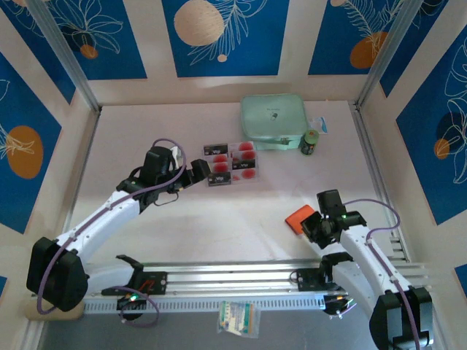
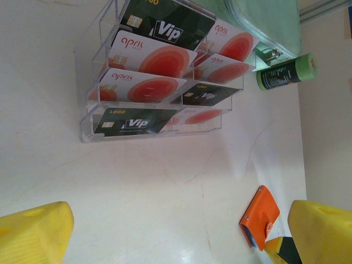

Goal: Put the credit cards into the card holder

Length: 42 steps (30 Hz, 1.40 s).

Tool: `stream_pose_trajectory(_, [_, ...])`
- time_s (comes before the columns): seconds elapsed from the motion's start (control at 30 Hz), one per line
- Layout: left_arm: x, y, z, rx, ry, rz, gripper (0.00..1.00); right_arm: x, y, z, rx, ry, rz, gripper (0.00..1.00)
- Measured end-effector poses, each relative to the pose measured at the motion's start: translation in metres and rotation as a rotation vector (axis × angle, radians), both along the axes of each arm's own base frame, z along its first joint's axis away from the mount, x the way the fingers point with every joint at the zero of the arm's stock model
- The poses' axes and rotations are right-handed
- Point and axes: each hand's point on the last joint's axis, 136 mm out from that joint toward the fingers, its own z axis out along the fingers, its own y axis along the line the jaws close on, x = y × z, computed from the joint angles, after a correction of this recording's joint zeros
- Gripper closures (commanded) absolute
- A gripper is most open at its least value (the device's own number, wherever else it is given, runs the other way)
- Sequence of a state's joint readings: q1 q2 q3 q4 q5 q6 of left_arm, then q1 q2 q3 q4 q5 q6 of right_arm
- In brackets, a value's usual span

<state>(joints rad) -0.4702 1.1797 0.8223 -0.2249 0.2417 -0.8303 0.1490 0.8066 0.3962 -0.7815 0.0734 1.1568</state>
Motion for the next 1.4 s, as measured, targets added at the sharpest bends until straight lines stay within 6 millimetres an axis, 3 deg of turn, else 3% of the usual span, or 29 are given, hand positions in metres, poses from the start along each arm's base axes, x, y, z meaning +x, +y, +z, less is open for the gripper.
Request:
stream_pose_trajectory(0.17, [0.0,0.0,0.001,0.003,-0.005,0.002,0.0,0.005,0.004,0.007,0.025,-0.053,0.005,0.98])
stream_pose_trajectory(0.2, [0.0,0.0,0.001,0.004,-0.003,0.002,0.0,0.005,0.004,0.008,0.03,-0.059,0.006,0.9])
stream_pose_trajectory(0.27, [0.0,-0.001,0.001,0.005,-0.003,0.001,0.0,0.005,0.006,0.01,0.043,-0.072,0.013,0.62])
stream_pose_trajectory(0.3, [0.0,-0.001,0.001,0.006,-0.003,0.002,0.0,0.005,0.007,0.011,0.049,-0.075,0.013,0.54])
stream_pose_trajectory(0.33, [0.0,-0.001,0.001,0.007,-0.003,0.002,0.0,0.005,0.008,0.012,0.053,-0.078,0.014,0.48])
stream_pose_trajectory(0.43, [0.0,-0.001,0.002,0.008,-0.005,0.003,0.0,0.005,0.009,0.013,0.065,-0.084,0.018,0.46])
stream_pose_trajectory(0.77, [0.002,-0.005,0.016,0.0,-0.025,-0.003,0.0,0.004,0.015,0.0,0.095,-0.044,0.023,0.48])
stream_pose_trajectory(1.13, [0.004,-0.008,0.011,0.012,-0.014,-0.005,0.0,0.017,0.02,-0.002,0.115,-0.067,0.024,0.6])
stream_pose_trajectory(1.4, [0.005,-0.01,0.008,0.021,-0.006,-0.006,0.0,0.022,0.02,-0.006,0.115,-0.063,0.016,0.95])
